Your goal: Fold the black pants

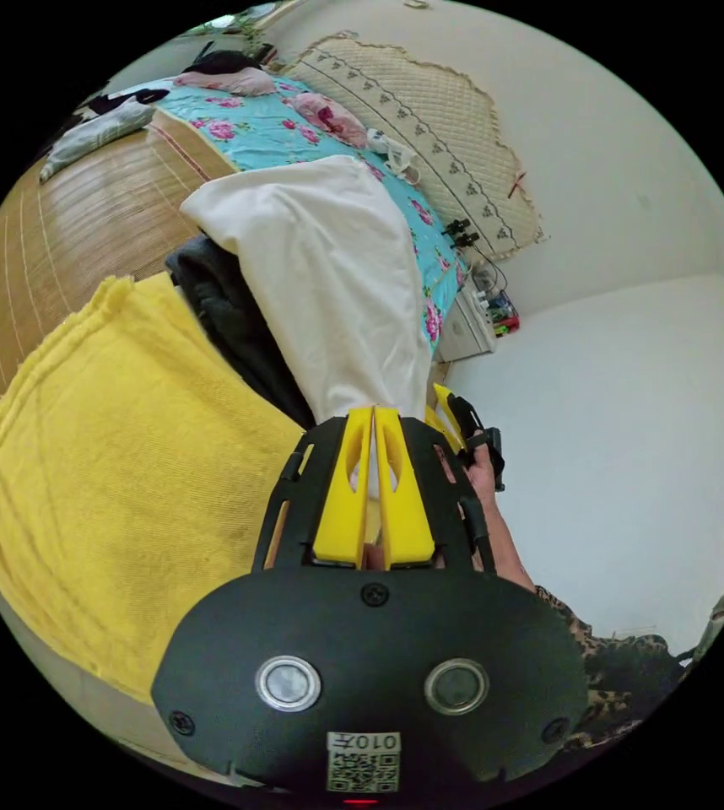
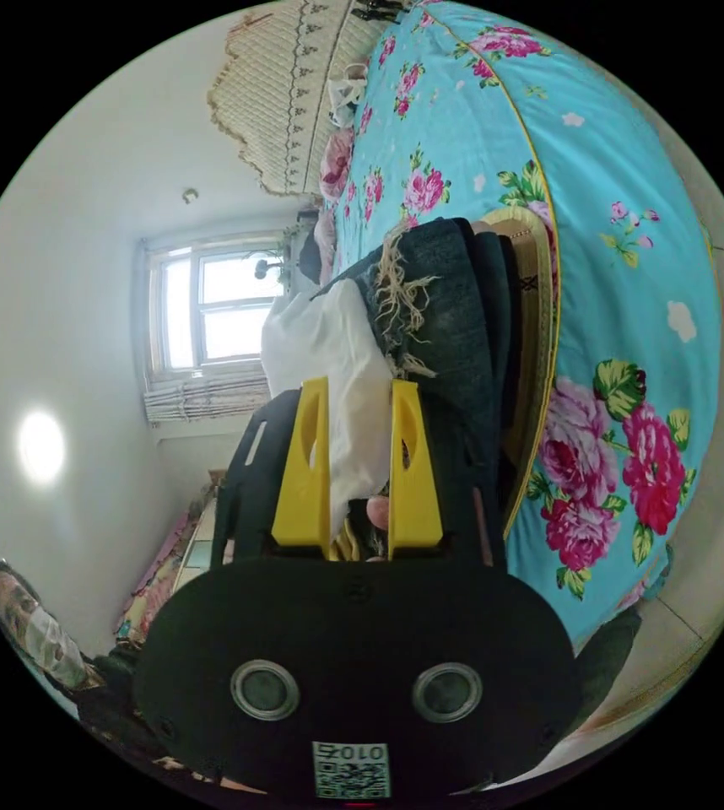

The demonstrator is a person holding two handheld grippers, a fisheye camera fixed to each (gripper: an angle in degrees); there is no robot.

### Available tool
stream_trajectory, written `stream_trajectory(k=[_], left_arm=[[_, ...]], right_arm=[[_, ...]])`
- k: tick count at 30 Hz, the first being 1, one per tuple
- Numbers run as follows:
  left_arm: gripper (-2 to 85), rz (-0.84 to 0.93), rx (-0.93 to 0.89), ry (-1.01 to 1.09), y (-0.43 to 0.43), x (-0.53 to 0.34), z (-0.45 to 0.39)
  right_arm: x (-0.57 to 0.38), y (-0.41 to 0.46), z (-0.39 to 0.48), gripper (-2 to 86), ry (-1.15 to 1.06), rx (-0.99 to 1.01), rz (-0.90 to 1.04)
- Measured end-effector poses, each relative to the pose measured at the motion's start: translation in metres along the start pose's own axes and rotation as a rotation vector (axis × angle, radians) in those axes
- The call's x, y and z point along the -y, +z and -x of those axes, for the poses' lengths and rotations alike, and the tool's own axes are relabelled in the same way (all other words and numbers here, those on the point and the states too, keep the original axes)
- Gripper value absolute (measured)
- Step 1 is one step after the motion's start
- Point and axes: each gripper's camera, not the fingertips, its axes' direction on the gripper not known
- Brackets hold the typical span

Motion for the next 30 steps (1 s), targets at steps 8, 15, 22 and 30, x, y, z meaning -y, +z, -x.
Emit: stream_trajectory(k=[8,15,22,30], left_arm=[[-0.1,0.032,-0.037,-0.034,0.017,-0.020,0.009],[-0.2,-0.022,-0.066,-0.054,0.006,-0.041,0.013],[-0.2,-0.148,-0.001,0.066,-0.044,-0.005,0.018],[-0.1,-0.097,0.077,0.059,-0.042,0.024,0.037]], right_arm=[[0.007,-0.088,-0.038,3.7,-0.053,-0.029,-0.034],[-0.035,-0.122,-0.070,11.5,-0.058,0.006,-0.039],[-0.139,-0.091,-0.113,11.8,0.021,0.066,0.140],[-0.143,-0.071,-0.111,4.5,-0.091,0.115,0.140]])
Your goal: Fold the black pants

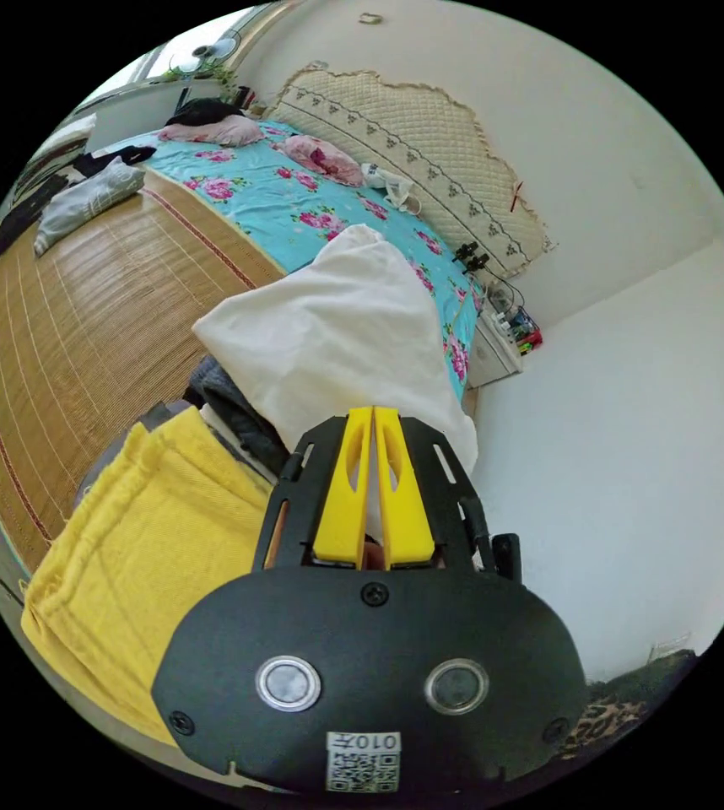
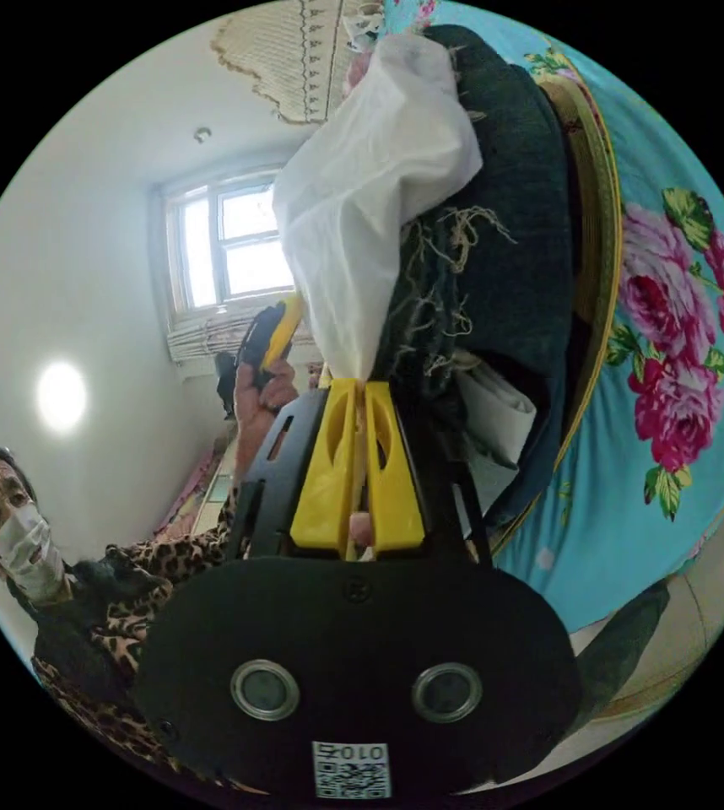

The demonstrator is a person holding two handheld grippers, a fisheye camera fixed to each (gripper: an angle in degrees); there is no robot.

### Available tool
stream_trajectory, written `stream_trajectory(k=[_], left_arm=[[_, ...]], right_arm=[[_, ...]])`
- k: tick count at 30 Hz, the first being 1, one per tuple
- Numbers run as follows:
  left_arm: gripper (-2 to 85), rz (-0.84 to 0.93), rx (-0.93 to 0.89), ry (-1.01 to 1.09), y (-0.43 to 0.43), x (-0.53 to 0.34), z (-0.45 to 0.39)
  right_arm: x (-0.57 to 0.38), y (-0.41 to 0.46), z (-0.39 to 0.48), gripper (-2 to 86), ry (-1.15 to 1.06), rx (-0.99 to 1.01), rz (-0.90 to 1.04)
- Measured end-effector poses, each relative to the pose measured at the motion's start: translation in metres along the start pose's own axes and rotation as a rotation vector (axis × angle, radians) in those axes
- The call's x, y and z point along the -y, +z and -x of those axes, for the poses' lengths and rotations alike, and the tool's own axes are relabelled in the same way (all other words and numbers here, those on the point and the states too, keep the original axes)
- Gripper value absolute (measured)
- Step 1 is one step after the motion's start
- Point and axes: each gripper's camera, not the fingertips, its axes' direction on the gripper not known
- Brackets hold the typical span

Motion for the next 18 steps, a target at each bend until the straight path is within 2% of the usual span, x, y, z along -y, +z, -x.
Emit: stream_trajectory(k=[3,4,6,7,9,13,16,18], left_arm=[[-0.1,-0.024,-0.025,-0.020,-0.009,-0.007,0.011],[-0.1,-0.004,-0.042,-0.016,-0.006,-0.008,0.016],[-0.1,0.005,-0.074,-0.028,-0.002,-0.011,0.024],[-0.2,0.011,-0.086,-0.030,-0.002,-0.011,0.028],[-0.2,0.022,-0.093,-0.042,-0.006,-0.012,0.031],[-0.2,0.049,0.004,-0.024,-0.030,-0.015,0.019],[-0.2,-0.027,-0.024,0.103,-0.057,-0.013,-0.012],[-0.2,-0.055,-0.045,0.192,-0.061,-0.007,-0.034]], right_arm=[[-0.010,-0.029,0.016,4.0,-0.106,-0.053,-0.022],[-0.011,-0.027,0.010,4.0,-0.089,-0.059,0.000],[-0.012,-0.005,-0.029,3.9,0.025,-0.195,0.103],[-0.013,-0.001,-0.037,3.8,0.031,-0.188,0.107],[-0.018,0.004,-0.058,4.0,0.064,-0.046,0.107],[-0.032,-0.002,-0.073,5.1,0.079,-0.043,0.132],[-0.040,-0.047,-0.085,7.0,0.094,0.065,-0.124],[-0.027,-0.066,-0.076,5.2,-0.014,0.177,-0.260]])
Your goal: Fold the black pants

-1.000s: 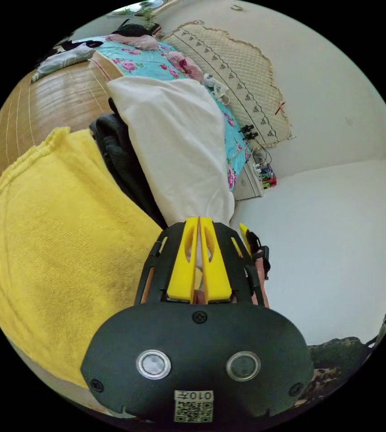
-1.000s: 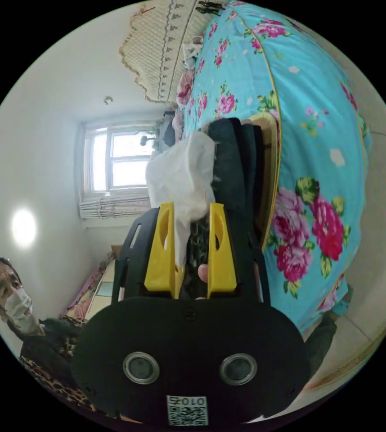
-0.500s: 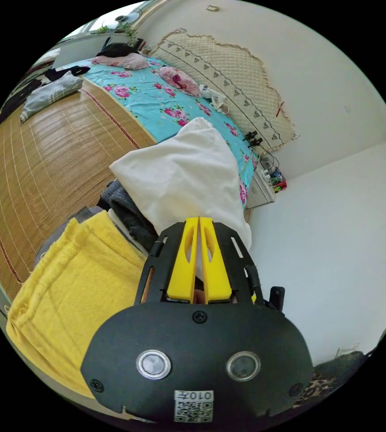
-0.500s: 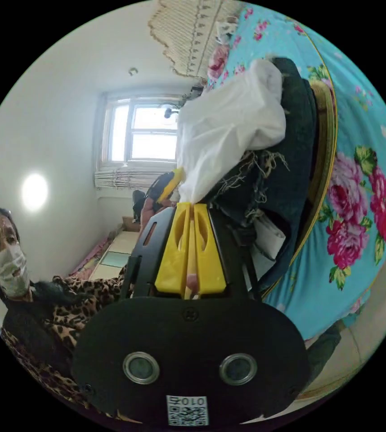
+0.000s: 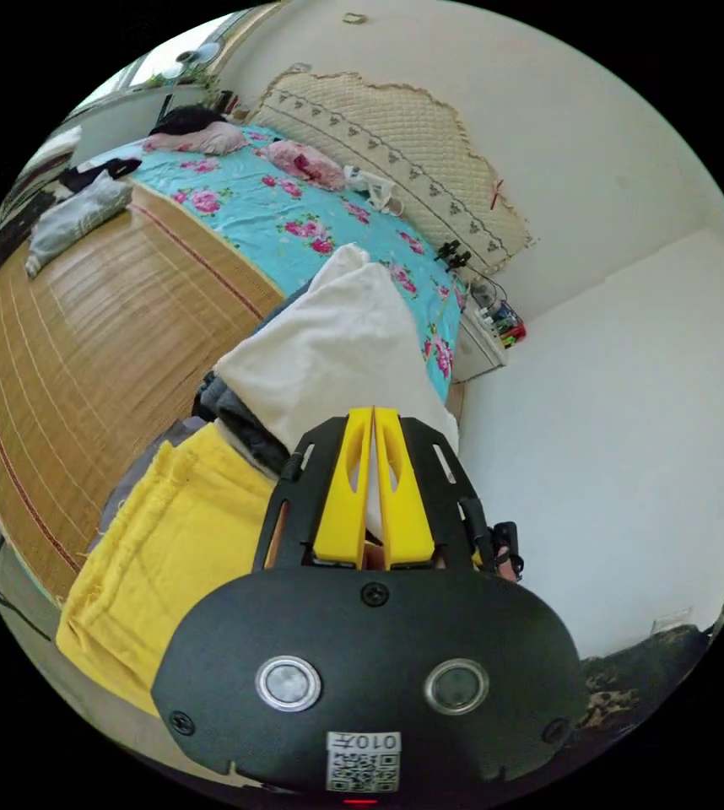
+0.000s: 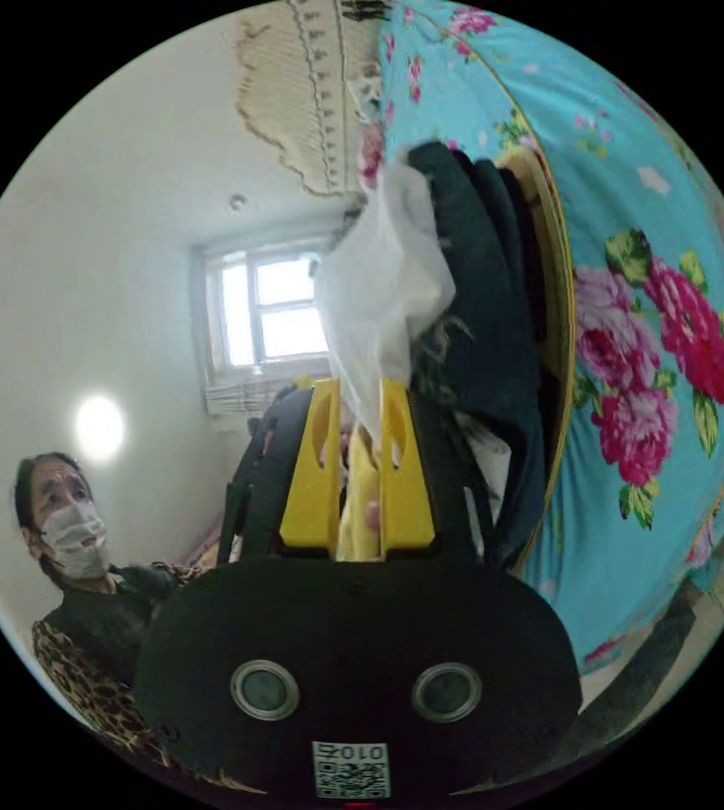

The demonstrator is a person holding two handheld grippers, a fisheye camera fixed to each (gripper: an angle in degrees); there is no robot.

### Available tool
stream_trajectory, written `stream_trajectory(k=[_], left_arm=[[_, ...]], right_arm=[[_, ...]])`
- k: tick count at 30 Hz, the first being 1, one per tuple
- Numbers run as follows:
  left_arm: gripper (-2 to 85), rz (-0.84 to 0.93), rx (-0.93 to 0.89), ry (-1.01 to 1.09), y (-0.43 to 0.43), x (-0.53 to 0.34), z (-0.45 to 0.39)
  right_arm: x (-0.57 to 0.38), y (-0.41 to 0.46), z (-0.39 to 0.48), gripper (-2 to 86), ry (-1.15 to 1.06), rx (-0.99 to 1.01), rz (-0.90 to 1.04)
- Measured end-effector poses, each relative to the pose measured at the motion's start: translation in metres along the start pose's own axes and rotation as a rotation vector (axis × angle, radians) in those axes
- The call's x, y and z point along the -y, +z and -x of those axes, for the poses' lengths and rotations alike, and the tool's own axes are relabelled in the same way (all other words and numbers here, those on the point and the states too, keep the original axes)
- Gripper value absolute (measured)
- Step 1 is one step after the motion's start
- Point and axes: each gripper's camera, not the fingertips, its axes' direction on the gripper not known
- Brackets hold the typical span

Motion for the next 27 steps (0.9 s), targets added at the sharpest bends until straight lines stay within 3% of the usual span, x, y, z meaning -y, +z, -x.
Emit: stream_trajectory(k=[5,7,8,10,14,18,19,22,24,27], left_arm=[[-0.2,-0.036,0.082,0.083,0.024,0.030,-0.016],[-0.2,0.085,0.227,-0.044,0.060,0.035,0.020],[-0.2,0.083,0.186,-0.059,0.066,0.033,0.030],[-0.3,0.068,0.088,-0.141,0.062,0.028,0.051],[-0.3,0.077,0.217,-0.023,0.057,0.029,0.025],[-0.3,0.091,0.216,-0.089,0.041,0.038,0.009],[-0.2,0.002,0.259,0.004,0.023,0.040,-0.017],[-0.2,-0.104,0.253,0.167,0.013,0.049,-0.065],[-0.2,-0.074,0.210,0.191,0.026,0.062,-0.072],[-0.3,-0.099,0.299,0.109,0.033,0.069,-0.053]], right_arm=[[0.043,0.058,0.000,2.8,-0.083,-0.164,0.101],[0.049,0.078,-0.037,2.5,0.040,-0.351,0.155],[0.050,0.087,-0.053,2.4,0.023,-0.369,0.183],[0.050,0.088,-0.069,2.2,0.027,-0.303,0.194],[0.049,0.093,-0.053,2.3,-0.056,-0.349,0.218],[0.072,0.078,-0.036,2.5,-0.117,-0.070,0.077],[0.078,0.080,-0.031,2.5,-0.141,-0.061,0.074],[0.105,0.121,-0.009,2.6,-0.231,-0.141,0.155],[0.121,0.174,-0.009,2.4,-0.237,-0.119,0.216],[0.135,0.228,-0.024,2.1,-0.226,-0.086,0.239]])
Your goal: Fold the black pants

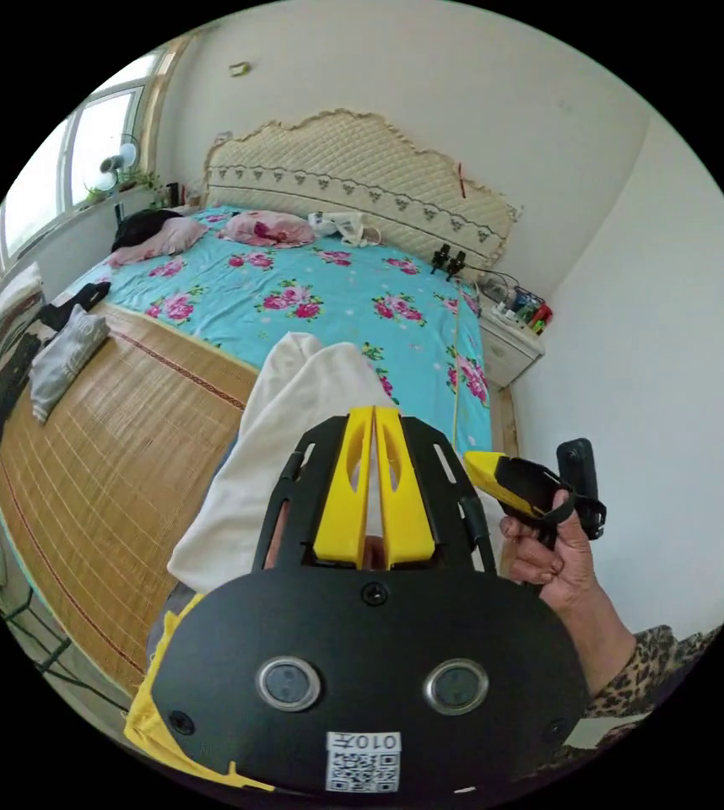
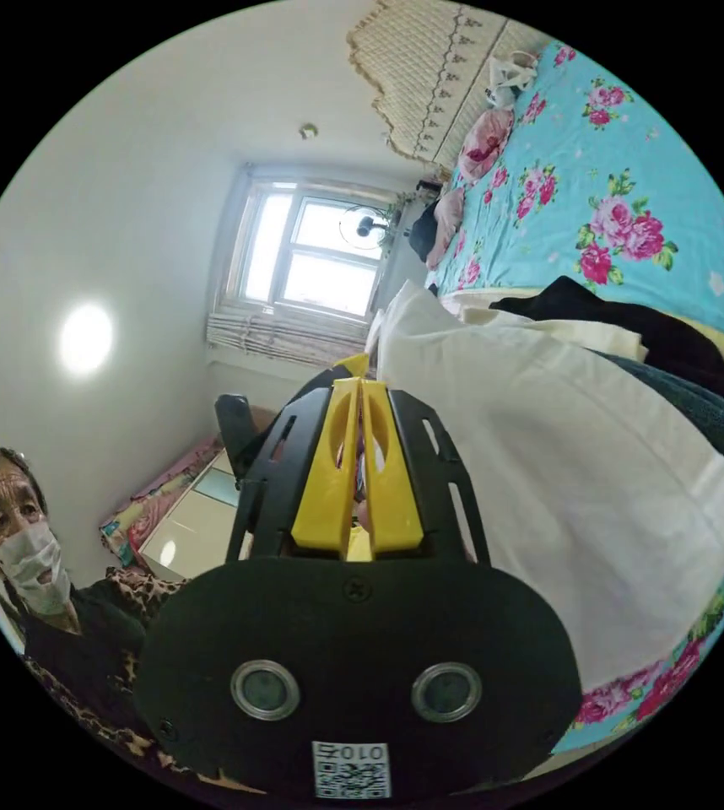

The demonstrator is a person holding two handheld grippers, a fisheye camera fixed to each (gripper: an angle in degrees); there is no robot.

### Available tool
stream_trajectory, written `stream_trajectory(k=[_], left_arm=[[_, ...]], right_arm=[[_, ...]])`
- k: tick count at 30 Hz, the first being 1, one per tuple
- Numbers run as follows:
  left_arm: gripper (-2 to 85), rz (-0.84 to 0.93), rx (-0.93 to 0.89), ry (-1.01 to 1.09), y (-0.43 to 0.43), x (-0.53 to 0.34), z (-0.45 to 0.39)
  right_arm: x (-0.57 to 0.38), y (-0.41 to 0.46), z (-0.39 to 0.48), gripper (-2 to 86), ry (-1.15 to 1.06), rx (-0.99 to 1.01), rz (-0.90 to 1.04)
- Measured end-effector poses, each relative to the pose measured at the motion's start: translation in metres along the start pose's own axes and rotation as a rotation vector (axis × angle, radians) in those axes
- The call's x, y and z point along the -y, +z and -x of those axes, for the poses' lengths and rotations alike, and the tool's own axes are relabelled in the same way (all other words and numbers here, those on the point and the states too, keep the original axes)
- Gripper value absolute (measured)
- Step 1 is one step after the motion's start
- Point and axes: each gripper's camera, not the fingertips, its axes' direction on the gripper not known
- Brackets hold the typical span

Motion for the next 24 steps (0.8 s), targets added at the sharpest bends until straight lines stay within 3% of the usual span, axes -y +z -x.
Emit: stream_trajectory(k=[3,5,8,15,18,20,21,23,24], left_arm=[[-0.3,-0.028,-0.200,-0.156,0.023,-0.018,0.053],[-0.3,-0.031,-0.185,-0.189,0.031,-0.021,0.066],[-0.3,-0.034,-0.082,-0.142,0.035,-0.009,0.059],[-0.3,-0.051,-0.255,-0.210,0.008,-0.002,0.080],[-0.3,-0.049,-0.399,-0.327,0.001,-0.003,0.099],[-0.3,-0.028,-0.515,-0.435,-0.003,-0.004,0.112],[-0.3,0.002,-0.572,-0.524,-0.011,-0.005,0.120],[-0.2,-0.012,-0.542,-0.557,-0.039,-0.009,0.130],[-0.2,-0.014,-0.465,-0.555,-0.061,-0.013,0.138]], right_arm=[[0.013,0.051,-0.037,1.8,0.012,-0.116,0.075],[0.021,0.066,-0.065,1.5,0.053,-0.045,0.079],[0.039,0.087,-0.064,1.2,0.044,-0.139,0.089],[0.050,0.100,-0.058,1.7,0.092,0.044,0.061],[0.065,0.111,-0.035,1.8,0.041,0.100,-0.035],[0.078,0.140,-0.047,1.8,0.111,-0.048,0.065],[0.081,0.148,-0.063,1.8,0.143,0.042,0.061],[0.082,0.150,-0.086,1.8,0.267,0.195,0.022],[0.082,0.148,-0.081,1.9,0.271,0.155,-0.014]])
